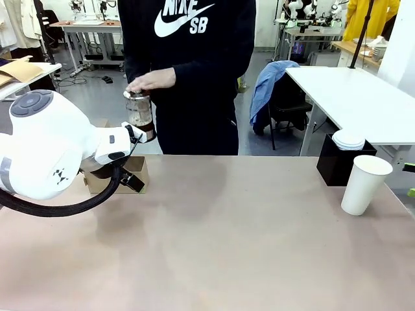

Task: Pour a drink into a cup and package it in a carrier.
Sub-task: Pick up the 600 ml Paper Cup and place it in the middle top area of the table.

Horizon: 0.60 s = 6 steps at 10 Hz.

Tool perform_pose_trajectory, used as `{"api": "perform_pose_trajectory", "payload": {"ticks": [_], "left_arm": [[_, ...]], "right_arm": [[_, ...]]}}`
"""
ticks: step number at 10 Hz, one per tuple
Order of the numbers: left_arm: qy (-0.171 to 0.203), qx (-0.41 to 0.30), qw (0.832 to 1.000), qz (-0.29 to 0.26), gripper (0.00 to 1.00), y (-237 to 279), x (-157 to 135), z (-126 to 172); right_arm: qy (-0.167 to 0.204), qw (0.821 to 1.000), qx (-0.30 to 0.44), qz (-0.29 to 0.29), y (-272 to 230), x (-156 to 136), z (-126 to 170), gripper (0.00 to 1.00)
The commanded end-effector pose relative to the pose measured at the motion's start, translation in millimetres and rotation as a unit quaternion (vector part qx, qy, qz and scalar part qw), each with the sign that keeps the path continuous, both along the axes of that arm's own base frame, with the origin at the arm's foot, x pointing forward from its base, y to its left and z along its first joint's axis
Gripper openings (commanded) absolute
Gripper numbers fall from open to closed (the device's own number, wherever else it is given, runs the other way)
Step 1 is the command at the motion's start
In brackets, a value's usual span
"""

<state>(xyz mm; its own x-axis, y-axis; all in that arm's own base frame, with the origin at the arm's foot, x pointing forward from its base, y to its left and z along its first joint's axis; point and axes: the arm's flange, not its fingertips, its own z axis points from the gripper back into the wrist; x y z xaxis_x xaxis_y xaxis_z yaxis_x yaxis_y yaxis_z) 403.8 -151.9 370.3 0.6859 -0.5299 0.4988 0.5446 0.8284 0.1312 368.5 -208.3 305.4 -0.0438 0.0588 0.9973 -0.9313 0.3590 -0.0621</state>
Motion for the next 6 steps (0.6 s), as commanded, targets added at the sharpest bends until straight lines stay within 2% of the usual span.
{"api": "perform_pose_trajectory", "payload": {"ticks": [1, 3, 6], "left_arm": [[0.0, 0.0, 1.0, 0.0, 1.0, 0, 0, 0], [0.0, 0.0, 1.0, 0.0, 1.0, 0, 0, 0], [0.0, 0.0, 1.0, 0.0, 1.0, 0, 0, 0]], "right_arm": [[-0.011, 1.0, 0.012, 0.001, -4, 5, -37, 1.0], [-0.006, 0.999, 0.034, -0.038, 2, 11, -49, 1.0], [0.006, 0.998, 0.027, -0.057, 1, 20, -59, 1.0]]}}
